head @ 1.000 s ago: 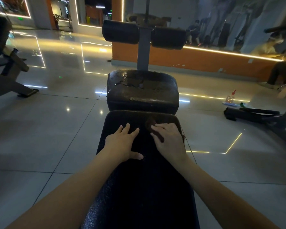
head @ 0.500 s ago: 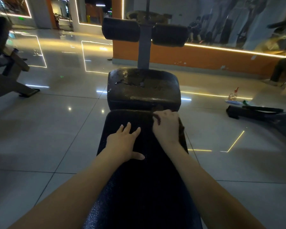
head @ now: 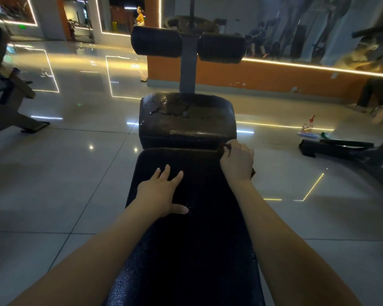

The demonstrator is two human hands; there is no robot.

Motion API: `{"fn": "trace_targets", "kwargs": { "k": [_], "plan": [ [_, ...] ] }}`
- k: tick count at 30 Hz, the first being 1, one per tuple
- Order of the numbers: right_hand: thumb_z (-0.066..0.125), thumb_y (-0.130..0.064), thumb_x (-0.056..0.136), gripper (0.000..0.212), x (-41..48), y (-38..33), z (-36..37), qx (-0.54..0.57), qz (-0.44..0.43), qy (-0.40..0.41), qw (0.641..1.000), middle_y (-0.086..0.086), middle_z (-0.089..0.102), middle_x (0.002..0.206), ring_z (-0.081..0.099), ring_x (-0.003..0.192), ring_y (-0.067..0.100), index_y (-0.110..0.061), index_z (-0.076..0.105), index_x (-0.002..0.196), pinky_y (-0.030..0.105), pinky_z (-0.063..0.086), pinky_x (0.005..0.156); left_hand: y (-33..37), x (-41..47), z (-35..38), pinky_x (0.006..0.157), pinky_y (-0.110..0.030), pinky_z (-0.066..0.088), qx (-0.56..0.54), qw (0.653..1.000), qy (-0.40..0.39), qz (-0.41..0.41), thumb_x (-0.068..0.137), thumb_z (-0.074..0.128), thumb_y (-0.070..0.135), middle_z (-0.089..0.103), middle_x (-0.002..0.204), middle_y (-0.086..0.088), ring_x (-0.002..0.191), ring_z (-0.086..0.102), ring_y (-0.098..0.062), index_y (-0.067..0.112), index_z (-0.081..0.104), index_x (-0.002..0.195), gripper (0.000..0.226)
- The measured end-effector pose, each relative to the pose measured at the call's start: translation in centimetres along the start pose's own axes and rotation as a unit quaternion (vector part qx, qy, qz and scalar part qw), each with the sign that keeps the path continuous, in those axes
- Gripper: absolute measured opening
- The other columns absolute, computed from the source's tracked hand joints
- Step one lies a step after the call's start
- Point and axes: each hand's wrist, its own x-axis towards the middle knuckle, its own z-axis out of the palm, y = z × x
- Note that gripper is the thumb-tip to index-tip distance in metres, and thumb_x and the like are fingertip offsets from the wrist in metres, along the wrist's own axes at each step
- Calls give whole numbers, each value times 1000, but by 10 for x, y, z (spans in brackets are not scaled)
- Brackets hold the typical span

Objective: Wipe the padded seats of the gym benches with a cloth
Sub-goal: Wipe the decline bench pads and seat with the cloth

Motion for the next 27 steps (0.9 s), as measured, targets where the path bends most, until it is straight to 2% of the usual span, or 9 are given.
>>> {"fn": "trace_targets", "kwargs": {
  "k": [7, 11, 13, 16, 18, 20, 23, 25, 27],
  "plan": [
    [49, -23, 100, 20, -22, -44, -7, 32, -110, -44, 992, 6, 66, 109, 56, 100, 24, -17, 62, 114, 32, 43, 83, 0, 0, 0, 112, -51, 35, 4, 1000, 5, 3, 82, 57, 70, -16, 163, -3, 151, -6, -26, 34, -11, 155, 106],
    [55, -22, 98, 23, -34, -48, -4, 31, -225, -63, 972, 5, 66, 113, 55, 105, 23, -16, 64, 118, 34, 48, 91, -2, 0, 1, 113, -52, 33, -9, 1000, 6, 4, 81, 57, 71, -16, 163, -2, 151, -6, -25, 36, -11, 154, 106],
    [57, -22, 96, 24, -17, -25, -5, 2, -221, -36, 975, 5, 67, 112, 57, 105, 26, -17, 66, 118, 35, 47, 91, -1, 0, 0, 113, -51, 34, -12, 1000, 3, 4, 81, 58, 71, -16, 163, -1, 151, -7, -24, 37, -11, 154, 106],
    [54, -23, 98, 27, 8, 7, -4, 12, -106, -15, 994, 9, 67, 115, 58, 107, 30, -17, 66, 121, 34, 42, 94, 2, 0, -2, 113, -51, 35, -11, 1000, -1, 7, 81, 58, 70, -17, 163, -1, 151, -7, -24, 36, -11, 154, 106],
    [54, -25, 99, 28, 8, 5, -2, 28, -77, -15, 997, 8, 67, 116, 58, 108, 28, -17, 66, 123, 33, 42, 95, 1, -1, -2, 112, -51, 35, -11, 1000, 2, 6, 81, 58, 70, -16, 163, -1, 151, -7, -25, 36, -11, 155, 107],
    [59, -30, 97, 29, -7, -5, -4, 54, -96, -27, 994, 4, 68, 116, 59, 109, 24, -20, 67, 123, 30, 40, 94, -2, -1, 0, 112, -51, 35, -10, 1000, 6, 7, 81, 59, 70, -15, 163, -2, 151, -6, -25, 36, -10, 155, 107],
    [72, -39, 87, 35, -45, -3, -25, 104, -180, -112, 972, -2, 70, 113, 59, 107, 17, -25, 70, 118, 25, 37, 91, -2, 2, 4, 111, -50, 36, -13, 1000, 12, 13, 80, 59, 71, -15, 163, -2, 151, -7, -25, 36, -9, 155, 107],
    [76, -34, 84, 32, -72, 4, -37, 125, -231, -137, 955, -2, 70, 107, 59, 102, 18, -23, 73, 115, 26, 40, 88, -2, 2, 5, 111, -50, 35, -18, 1000, 20, 16, 80, 59, 70, -15, 163, -2, 151, -8, -25, 36, -9, 155, 106],
    [76, -26, 85, 28, -75, 9, -35, 123, -249, -126, 952, -2, 70, 104, 59, 99, 18, -22, 73, 113, 25, 40, 86, -3, 1, 5, 112, -50, 34, -23, 999, 17, 15, 81, 60, 69, -16, 163, -2, 151, -8, -26, 36, -9, 155, 106]
  ]
}}
